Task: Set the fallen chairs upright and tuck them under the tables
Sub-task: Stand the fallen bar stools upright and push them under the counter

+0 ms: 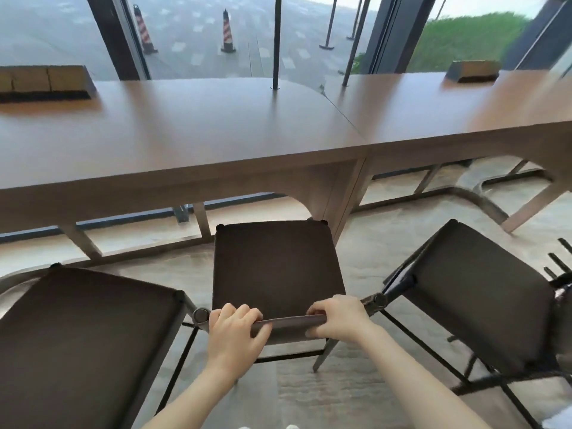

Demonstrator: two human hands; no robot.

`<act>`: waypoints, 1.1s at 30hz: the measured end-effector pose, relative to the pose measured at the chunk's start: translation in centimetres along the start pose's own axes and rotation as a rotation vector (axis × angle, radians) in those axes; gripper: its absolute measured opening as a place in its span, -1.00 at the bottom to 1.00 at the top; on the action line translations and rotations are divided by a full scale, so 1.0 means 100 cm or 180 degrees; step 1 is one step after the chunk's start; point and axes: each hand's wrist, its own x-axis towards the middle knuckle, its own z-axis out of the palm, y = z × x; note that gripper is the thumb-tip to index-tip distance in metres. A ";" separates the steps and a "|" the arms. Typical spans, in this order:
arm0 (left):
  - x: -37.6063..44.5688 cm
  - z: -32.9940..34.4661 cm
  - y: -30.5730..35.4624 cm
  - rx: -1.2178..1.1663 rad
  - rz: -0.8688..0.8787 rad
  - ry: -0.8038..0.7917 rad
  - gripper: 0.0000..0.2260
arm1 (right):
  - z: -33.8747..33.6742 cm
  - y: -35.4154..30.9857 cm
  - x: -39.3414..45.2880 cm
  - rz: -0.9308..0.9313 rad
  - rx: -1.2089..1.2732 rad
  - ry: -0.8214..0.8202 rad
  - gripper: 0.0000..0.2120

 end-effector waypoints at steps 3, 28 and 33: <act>0.006 -0.015 0.004 -0.1298 -0.0404 -0.0200 -0.73 | -0.018 -0.009 -0.002 0.0000 0.2335 -0.0406 -0.53; 0.075 -0.044 0.185 -0.4074 0.0904 -0.2585 -0.61 | 0.011 0.018 -0.200 0.1516 0.5860 0.4194 -0.54; 0.015 -0.019 0.286 -0.3870 0.1469 -0.3244 -0.40 | 0.052 0.047 -0.300 0.2203 0.5677 0.5083 -0.53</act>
